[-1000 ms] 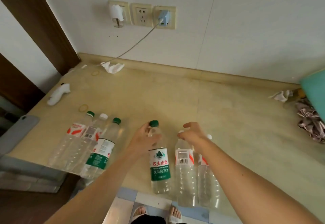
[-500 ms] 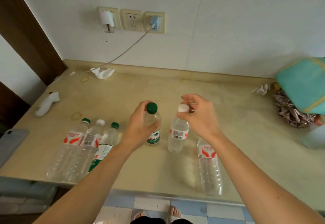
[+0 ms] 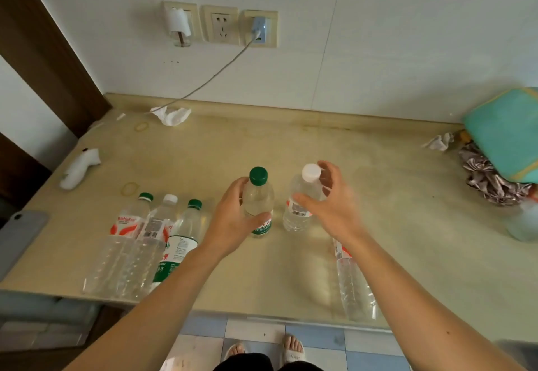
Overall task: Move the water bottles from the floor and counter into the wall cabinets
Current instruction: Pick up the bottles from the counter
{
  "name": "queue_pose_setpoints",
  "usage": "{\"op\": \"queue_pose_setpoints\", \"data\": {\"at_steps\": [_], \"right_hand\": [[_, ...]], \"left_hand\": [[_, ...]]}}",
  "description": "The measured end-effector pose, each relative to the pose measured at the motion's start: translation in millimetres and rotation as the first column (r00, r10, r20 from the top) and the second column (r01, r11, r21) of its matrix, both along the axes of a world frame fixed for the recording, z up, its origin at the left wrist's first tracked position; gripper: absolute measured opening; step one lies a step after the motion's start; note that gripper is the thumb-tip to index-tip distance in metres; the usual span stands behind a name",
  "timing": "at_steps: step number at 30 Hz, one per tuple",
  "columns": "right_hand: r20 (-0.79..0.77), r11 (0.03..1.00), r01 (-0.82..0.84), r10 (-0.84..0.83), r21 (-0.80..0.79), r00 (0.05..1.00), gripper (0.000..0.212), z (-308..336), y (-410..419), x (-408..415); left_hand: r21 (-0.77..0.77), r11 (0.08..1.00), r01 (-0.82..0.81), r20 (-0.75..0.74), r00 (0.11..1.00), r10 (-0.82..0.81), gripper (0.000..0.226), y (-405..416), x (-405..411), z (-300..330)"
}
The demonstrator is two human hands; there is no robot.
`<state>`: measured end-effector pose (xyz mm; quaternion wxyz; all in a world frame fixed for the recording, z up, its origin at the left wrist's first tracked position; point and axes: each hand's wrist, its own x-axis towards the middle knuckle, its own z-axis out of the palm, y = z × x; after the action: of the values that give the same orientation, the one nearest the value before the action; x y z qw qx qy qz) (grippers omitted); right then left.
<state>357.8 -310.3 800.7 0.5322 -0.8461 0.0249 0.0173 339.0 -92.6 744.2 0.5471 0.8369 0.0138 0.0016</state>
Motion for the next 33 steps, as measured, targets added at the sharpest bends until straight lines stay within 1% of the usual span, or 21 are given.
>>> {"op": "queue_pose_setpoints", "data": {"at_steps": [1,2,5,7,14,21,24,27,30,33], "right_hand": [[-0.047,1.000,-0.003,0.004,0.028,0.999,0.084,-8.5,-0.9,-1.1],[-0.092,0.998,-0.010,0.016,0.057,0.996,0.083,-17.8,-1.7,-2.0],[-0.173,0.997,-0.037,0.048,0.067,0.984,0.067,-49.2,-3.4,-0.4],[-0.213,0.998,-0.032,0.042,0.051,0.976,0.064,-68.2,-4.0,2.4],[-0.253,0.998,-0.025,0.037,0.049,0.967,0.068,-92.7,1.1,7.9],[-0.253,0.997,0.022,-0.004,0.070,0.967,0.064,-89.2,1.7,7.8],[-0.227,0.994,0.035,-0.011,0.104,0.974,0.064,-80.3,-1.4,5.4],[-0.164,0.991,0.044,-0.022,0.128,0.986,0.064,-55.0,-4.0,6.7],[-0.071,0.983,0.041,-0.029,0.176,0.997,0.065,-16.1,-7.2,11.4],[0.045,0.973,0.050,-0.061,0.223,0.997,0.065,37.5,-11.5,13.7]], "left_hand": [[-0.032,0.999,-0.010,-0.016,1.000,0.009,0.081,-0.3,-1.6,-4.3],[-0.055,0.998,-0.020,-0.030,0.999,0.018,0.079,-1.0,-2.9,-8.3],[-0.106,0.993,-0.058,-0.074,0.996,0.050,0.078,-5.9,-6.4,-20.7],[-0.143,0.985,-0.099,-0.097,0.992,0.086,0.080,-10.9,-8.0,-28.9],[-0.152,0.971,-0.186,-0.091,0.981,0.173,0.061,-19.1,-7.0,-41.6],[-0.158,0.968,-0.194,-0.077,0.980,0.184,0.060,-18.7,-7.2,-32.7],[-0.166,0.964,-0.209,-0.035,0.978,0.206,0.055,-19.5,-6.0,-20.0],[-0.181,0.964,-0.195,0.022,0.979,0.202,0.054,-21.2,1.5,5.7],[-0.209,0.967,-0.148,0.103,0.980,0.172,0.054,-26.0,13.9,43.4],[-0.245,0.966,-0.083,0.198,0.971,0.134,0.055,-32.6,30.5,90.9]]}}
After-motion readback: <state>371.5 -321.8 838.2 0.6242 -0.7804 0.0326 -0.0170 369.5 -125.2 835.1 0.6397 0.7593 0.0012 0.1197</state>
